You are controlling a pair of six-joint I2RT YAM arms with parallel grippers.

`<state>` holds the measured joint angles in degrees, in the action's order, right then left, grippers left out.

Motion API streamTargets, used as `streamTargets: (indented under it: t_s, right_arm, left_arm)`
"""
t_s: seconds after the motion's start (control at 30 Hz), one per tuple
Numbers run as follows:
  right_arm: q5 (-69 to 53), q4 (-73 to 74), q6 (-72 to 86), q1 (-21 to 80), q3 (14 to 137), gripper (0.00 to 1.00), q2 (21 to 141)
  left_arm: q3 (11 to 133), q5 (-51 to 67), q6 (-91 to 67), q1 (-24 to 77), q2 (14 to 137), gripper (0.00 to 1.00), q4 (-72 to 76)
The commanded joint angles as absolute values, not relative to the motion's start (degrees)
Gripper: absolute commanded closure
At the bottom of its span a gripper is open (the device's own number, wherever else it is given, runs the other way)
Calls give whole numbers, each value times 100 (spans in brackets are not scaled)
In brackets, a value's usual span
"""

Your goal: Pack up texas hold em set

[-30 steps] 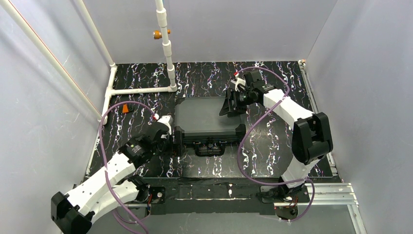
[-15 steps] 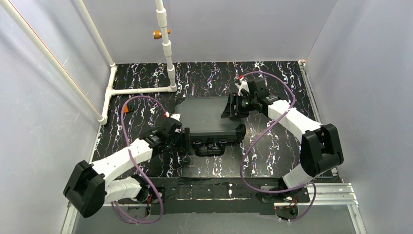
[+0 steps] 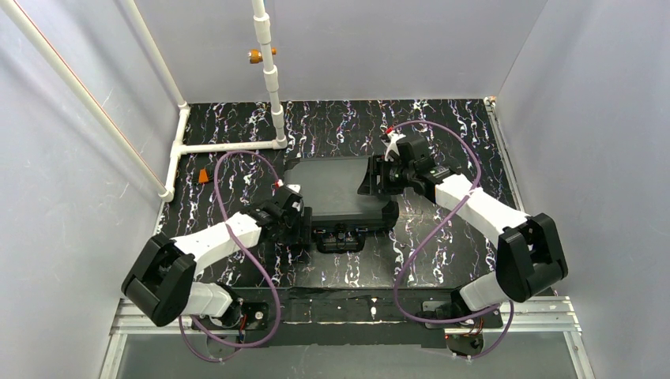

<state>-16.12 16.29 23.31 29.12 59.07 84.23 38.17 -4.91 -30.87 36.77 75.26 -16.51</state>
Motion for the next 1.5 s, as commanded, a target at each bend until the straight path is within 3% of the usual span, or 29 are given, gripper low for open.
streamTargets:
  t_s: [0.0,0.63,1.17,1.37,1.47]
  right_arm:
    - [-933,3280,2422,3109,5108,29,8647]
    - [-854,3390,2412,3182,5155,29,8507]
    - [-1084,3390,2240,3182,6455,28,8534]
    - [-1318,3294,2267,3229,7061,30,8895]
    - [-1445,3227,2288,3258,7314,32,9072]
  left_arm:
    - [4093,-808,-2885,3318,7950,31,-1329]
    - [5820,-343,-2357,3058,9763,34,-1331]
    - [4402,-42,-2788,3067,7741,34,-1553]
    - [3989,419,-3174,3118,7233,39,-1349]
    - [3825,614,-3340,3128,7160,47,-1097]
